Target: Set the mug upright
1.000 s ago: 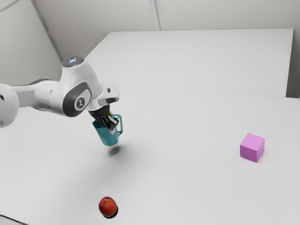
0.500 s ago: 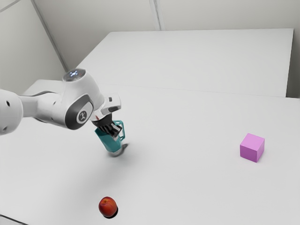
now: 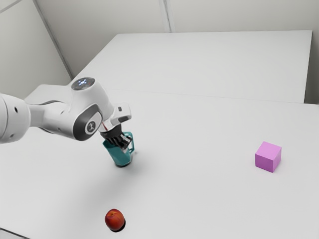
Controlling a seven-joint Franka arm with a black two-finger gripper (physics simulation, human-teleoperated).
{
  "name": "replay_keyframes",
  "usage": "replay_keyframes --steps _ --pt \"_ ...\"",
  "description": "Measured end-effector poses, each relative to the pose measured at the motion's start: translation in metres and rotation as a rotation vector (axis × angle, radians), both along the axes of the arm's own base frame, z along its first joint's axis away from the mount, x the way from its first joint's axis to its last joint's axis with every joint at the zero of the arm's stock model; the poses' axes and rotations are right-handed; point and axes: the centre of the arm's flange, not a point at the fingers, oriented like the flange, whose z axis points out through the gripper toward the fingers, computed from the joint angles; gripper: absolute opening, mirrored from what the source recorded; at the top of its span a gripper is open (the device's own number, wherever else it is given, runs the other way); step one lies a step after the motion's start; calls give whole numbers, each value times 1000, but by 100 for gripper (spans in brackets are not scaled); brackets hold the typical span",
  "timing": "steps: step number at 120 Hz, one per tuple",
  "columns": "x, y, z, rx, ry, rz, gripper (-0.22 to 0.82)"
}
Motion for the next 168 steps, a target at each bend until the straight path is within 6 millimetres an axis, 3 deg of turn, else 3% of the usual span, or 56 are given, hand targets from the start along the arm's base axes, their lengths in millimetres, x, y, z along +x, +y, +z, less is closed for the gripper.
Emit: replay_keyframes --steps 16,68,149,168 --pt "0 0 -1 -1 0 5 -16" --pt "0 -1 13 -10 -29 5 19" --pt "-6 -10 62 -18 -97 -16 50" --pt "5 -11 90 -50 -85 9 54"
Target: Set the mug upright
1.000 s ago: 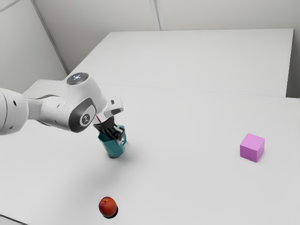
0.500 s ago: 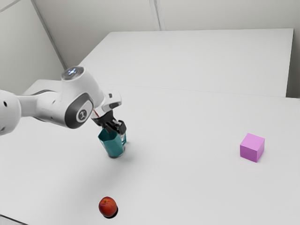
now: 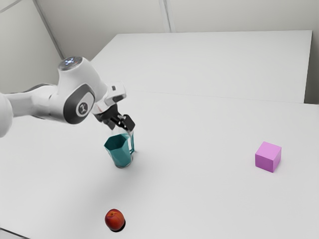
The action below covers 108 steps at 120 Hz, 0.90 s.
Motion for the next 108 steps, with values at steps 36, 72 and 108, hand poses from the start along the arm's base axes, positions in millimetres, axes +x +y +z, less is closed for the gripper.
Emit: replay_keyframes --steps 36,72,108 --pt "20 -4 41 -17 110 20 57" --pt "44 5 84 -14 187 50 58" --pt "55 6 134 -10 197 56 58"
